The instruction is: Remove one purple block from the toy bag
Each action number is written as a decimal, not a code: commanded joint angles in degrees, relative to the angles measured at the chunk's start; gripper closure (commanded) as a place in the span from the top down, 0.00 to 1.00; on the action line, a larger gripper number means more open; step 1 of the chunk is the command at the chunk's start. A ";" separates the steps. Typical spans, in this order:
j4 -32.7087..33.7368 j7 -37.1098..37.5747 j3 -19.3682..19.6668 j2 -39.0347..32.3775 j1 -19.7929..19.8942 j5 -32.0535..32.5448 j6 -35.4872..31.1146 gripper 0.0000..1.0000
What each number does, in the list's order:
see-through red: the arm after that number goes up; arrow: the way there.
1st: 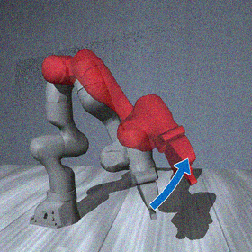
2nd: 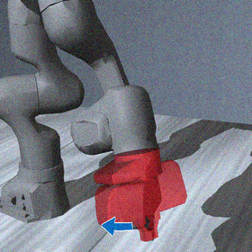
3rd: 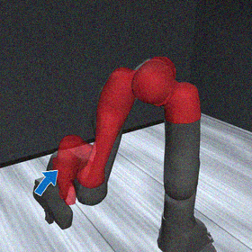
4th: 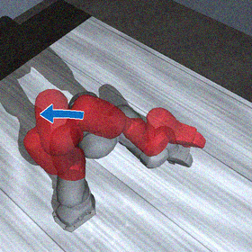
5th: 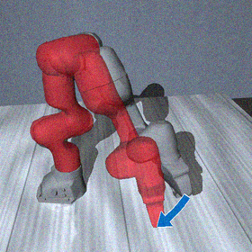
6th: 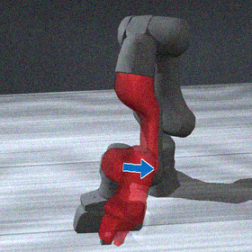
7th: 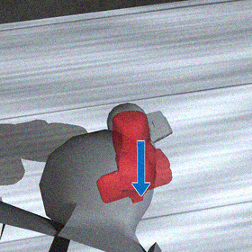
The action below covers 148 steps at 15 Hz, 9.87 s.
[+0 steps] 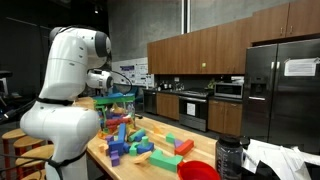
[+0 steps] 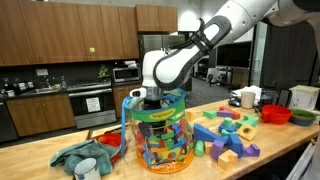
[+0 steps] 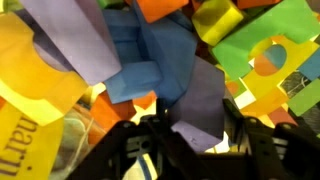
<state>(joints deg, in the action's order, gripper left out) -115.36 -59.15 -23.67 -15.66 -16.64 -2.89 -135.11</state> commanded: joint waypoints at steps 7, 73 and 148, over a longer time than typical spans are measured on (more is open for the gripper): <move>9.53 -7.12 4.06 8.56 3.50 2.07 12.87 0.30; 3.21 0.00 3.21 1.44 -1.99 12.40 5.70 0.16; -44.29 42.05 2.14 47.26 -8.55 31.08 7.73 0.16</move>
<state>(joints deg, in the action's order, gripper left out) -159.69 -19.05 -19.46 31.70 -26.28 24.14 -127.92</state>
